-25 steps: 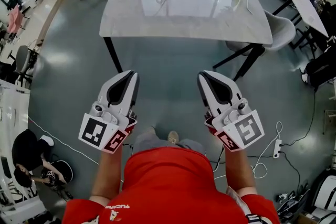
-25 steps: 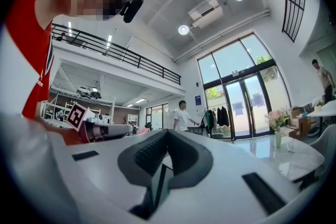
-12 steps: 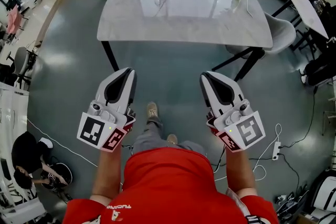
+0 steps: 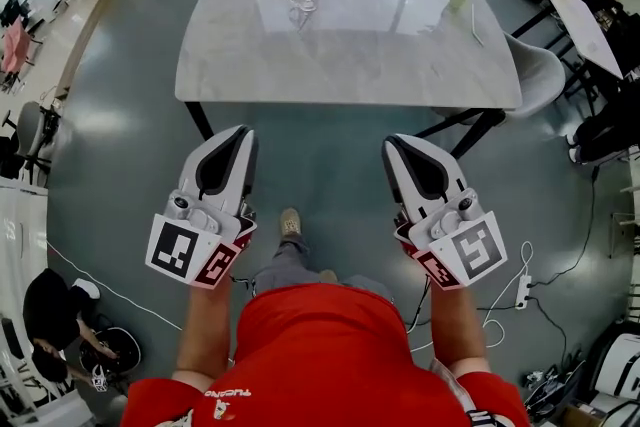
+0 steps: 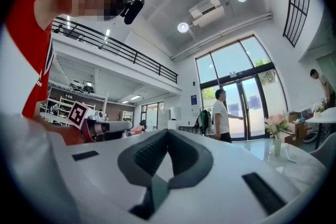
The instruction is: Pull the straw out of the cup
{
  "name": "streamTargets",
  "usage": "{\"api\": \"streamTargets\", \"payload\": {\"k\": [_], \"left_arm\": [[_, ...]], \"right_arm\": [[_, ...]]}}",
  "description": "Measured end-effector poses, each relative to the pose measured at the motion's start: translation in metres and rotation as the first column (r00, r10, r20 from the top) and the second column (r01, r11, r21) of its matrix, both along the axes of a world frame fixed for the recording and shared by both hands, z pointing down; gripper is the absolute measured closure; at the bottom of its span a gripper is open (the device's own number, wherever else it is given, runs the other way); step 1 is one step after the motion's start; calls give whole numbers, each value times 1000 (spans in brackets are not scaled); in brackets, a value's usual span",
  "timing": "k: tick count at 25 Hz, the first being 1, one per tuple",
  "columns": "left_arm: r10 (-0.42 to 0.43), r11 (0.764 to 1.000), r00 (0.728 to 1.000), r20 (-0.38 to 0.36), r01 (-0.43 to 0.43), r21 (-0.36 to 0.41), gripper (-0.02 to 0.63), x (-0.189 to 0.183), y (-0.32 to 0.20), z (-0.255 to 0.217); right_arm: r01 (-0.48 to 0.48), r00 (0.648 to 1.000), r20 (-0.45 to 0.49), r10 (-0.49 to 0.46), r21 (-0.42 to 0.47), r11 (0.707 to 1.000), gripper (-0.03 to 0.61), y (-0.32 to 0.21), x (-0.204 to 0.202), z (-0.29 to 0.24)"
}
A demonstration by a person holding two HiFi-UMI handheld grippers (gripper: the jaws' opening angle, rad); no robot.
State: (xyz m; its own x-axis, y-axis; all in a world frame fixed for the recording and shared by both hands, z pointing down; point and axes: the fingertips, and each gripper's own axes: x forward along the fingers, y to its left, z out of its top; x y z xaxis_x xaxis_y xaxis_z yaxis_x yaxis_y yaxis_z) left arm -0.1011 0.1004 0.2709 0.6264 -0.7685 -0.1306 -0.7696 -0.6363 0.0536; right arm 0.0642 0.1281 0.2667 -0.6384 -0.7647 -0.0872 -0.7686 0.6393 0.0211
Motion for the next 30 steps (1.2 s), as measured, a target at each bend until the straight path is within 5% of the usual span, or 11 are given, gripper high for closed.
{"api": "streamTargets", "payload": {"k": [30], "left_arm": [[109,994,994,-5,-109,2,609,-67,-203,0]], "right_arm": [[-123,992,-7,123,-8,992,577,-184,-72,-7]]}}
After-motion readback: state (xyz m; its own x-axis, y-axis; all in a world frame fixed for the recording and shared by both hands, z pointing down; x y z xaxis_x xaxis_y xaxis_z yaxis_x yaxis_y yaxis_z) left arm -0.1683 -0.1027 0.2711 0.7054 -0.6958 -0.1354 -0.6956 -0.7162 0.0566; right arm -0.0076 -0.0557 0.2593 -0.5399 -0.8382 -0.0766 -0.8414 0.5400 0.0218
